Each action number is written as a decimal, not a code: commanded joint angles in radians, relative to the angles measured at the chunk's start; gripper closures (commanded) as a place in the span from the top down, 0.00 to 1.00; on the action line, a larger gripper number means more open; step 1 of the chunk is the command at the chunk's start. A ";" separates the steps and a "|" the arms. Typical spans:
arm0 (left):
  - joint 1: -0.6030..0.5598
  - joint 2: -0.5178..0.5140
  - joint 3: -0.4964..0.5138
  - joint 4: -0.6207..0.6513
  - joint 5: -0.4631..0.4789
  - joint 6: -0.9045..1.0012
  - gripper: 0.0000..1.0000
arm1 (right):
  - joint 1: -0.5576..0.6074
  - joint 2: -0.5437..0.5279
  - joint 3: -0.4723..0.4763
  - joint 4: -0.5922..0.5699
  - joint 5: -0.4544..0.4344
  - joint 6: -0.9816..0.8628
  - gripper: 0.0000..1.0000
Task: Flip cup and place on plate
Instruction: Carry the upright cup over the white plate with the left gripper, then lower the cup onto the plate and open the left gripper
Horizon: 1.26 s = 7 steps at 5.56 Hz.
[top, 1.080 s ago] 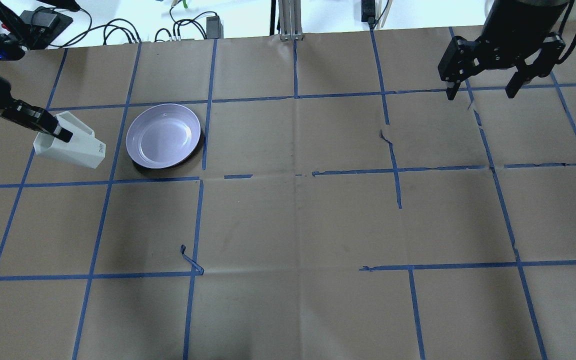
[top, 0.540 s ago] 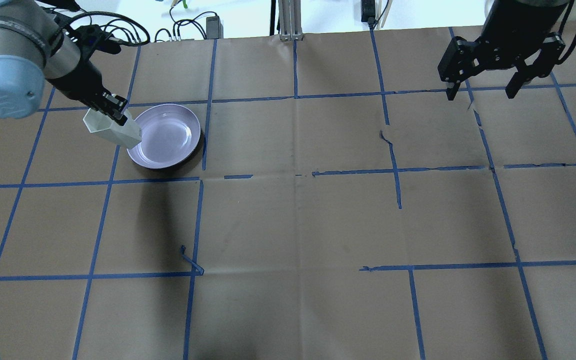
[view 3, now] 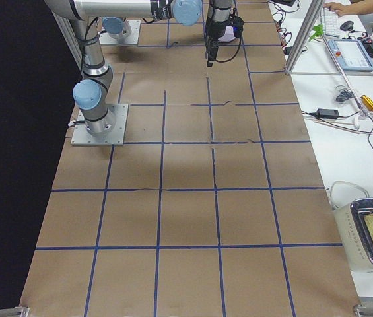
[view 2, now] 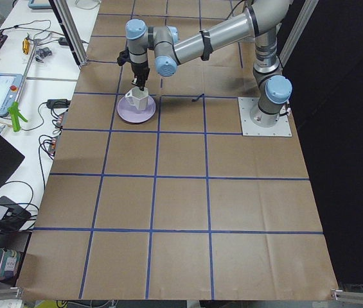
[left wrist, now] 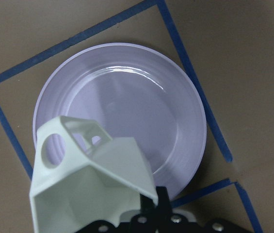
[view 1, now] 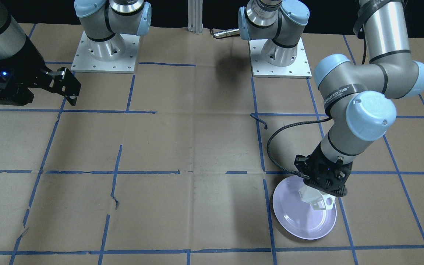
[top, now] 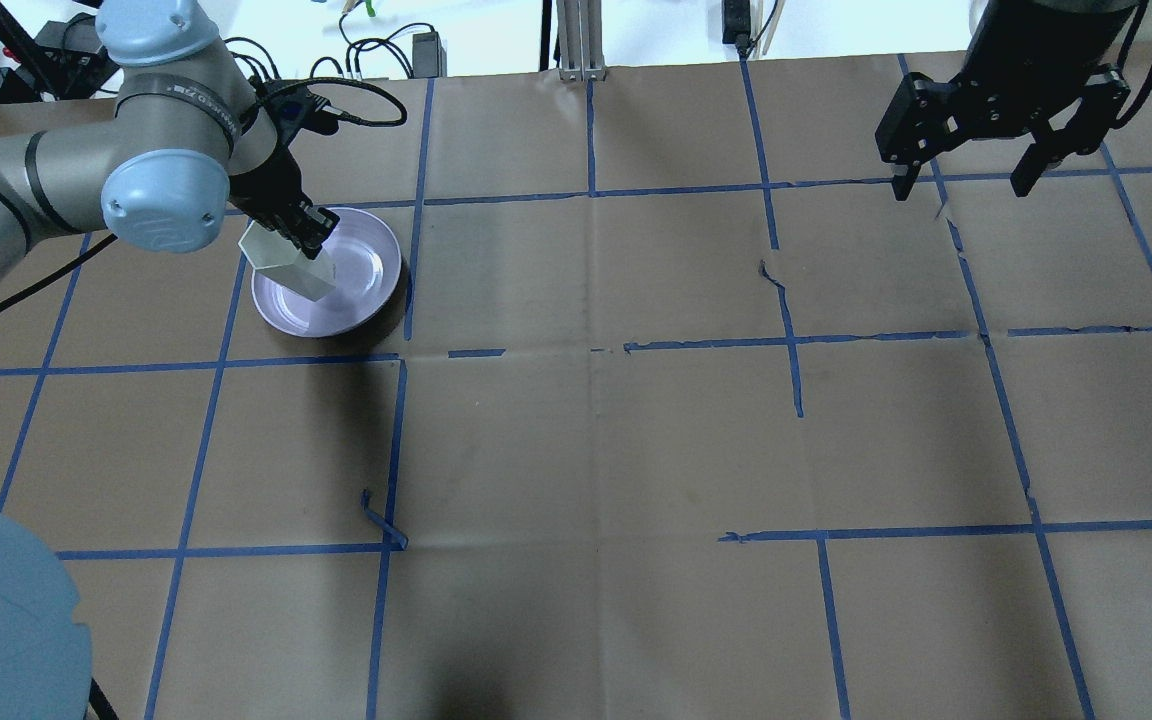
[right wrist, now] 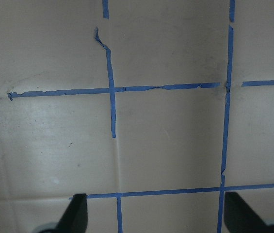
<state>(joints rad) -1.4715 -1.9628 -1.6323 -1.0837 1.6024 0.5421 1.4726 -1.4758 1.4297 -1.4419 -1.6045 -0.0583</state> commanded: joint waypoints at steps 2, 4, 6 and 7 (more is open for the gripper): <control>-0.021 -0.041 -0.004 0.031 0.002 0.001 0.54 | 0.000 0.000 0.000 0.000 0.000 0.000 1.00; -0.021 -0.041 -0.003 0.034 0.004 0.001 0.95 | 0.000 0.000 0.000 0.000 0.000 0.000 1.00; -0.035 0.042 0.026 -0.046 -0.007 -0.110 0.95 | 0.000 0.000 0.000 0.000 0.000 0.000 1.00; -0.045 0.108 0.055 -0.158 -0.010 -0.239 0.96 | 0.000 0.000 0.000 0.000 0.000 0.000 1.00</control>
<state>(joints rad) -1.5084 -1.9118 -1.6008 -1.1526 1.5961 0.4115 1.4726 -1.4756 1.4297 -1.4419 -1.6045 -0.0583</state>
